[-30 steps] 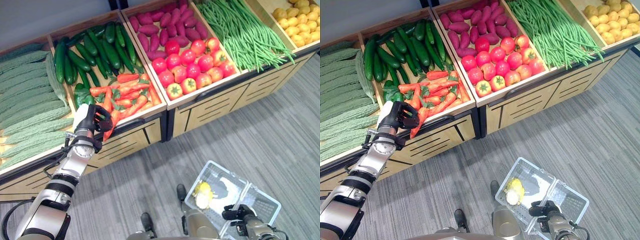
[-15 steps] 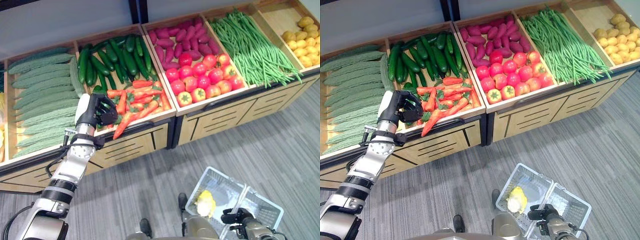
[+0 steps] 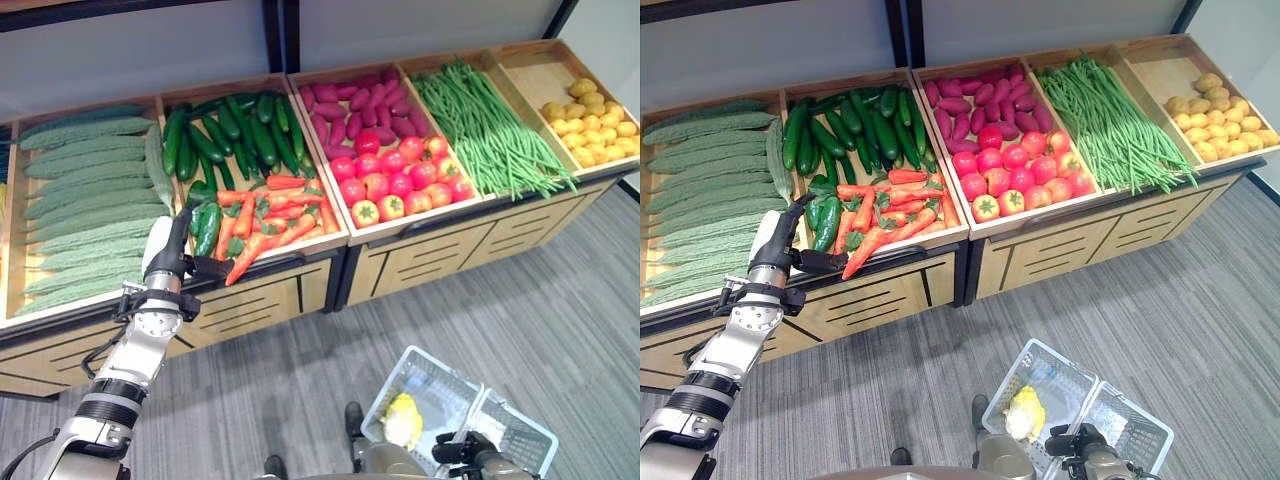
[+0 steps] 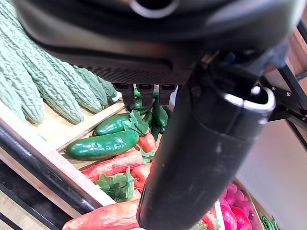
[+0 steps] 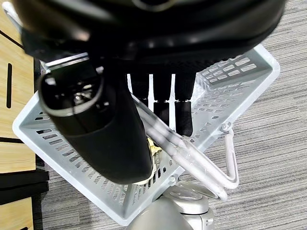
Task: Get the vegetables into the basket
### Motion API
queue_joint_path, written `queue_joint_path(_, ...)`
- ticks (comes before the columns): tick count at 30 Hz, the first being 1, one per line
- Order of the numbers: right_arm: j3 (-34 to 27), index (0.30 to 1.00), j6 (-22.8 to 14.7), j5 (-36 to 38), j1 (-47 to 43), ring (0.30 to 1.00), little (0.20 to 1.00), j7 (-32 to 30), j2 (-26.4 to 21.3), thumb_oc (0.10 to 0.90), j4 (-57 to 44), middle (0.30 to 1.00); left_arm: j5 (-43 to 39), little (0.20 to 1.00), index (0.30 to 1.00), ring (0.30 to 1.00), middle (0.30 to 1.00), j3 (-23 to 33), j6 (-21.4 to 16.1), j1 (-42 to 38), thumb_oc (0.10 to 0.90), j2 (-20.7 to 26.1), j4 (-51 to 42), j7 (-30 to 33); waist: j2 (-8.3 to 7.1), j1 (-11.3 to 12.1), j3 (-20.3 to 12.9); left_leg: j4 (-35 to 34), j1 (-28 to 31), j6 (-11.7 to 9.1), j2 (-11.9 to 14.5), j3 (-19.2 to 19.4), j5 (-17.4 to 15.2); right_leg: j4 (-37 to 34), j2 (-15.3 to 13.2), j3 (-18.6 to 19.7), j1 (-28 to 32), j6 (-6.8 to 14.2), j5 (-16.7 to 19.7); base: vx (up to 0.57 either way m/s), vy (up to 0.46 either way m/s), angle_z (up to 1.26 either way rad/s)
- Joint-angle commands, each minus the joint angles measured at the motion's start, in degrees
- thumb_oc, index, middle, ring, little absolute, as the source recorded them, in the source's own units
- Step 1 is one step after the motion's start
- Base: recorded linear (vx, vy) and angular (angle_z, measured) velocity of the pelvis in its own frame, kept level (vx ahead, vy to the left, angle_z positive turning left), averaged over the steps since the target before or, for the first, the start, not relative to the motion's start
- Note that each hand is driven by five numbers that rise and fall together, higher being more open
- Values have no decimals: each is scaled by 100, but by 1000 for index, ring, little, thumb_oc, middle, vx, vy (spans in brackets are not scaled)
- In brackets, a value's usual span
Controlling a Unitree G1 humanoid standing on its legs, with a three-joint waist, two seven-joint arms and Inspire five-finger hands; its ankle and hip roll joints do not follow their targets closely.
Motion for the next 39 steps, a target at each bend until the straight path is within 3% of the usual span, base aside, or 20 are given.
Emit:
queue_joint_path(1,291,300,6,-299,165,300,300,40,-223,400,221,300,233,1000,1000,1000,1000,371,-379,-543,900,273,-245,162,51,-76,-270,4,-341,-345,365,-476,67,86,-459,20,237,661,-504,2,-3,-3)
queue_joint_path(23,405,300,77,-243,-55,300,300,-131,-348,400,120,300,34,1000,1000,1000,1000,-376,-205,-1275,900,15,794,196,262,-236,-25,4,-852,-450,498,-331,279,76,-317,148,-371,614,-418,9,-13,-8)
queue_joint_path(24,405,300,76,-243,-54,300,300,-139,-343,400,125,300,19,528,528,528,528,-373,-207,-1259,563,10,777,196,262,-238,-24,4,-853,-449,500,-334,274,76,-319,143,-378,613,-416,51,-19,5)
queue_joint_path(25,417,300,56,-218,-44,300,300,-148,-334,400,110,300,47,300,300,300,300,-407,-198,-1267,400,9,802,203,257,-258,-29,4,-843,-452,509,-330,258,74,-311,146,-367,609,-434,51,-16,6)
queue_joint_path(39,412,300,68,-226,0,300,300,-151,-315,400,102,300,136,300,300,300,300,-330,-250,-1105,400,70,249,100,211,-179,-33,4,-734,-411,449,-451,183,78,-360,50,-188,596,-476,3,3,2)
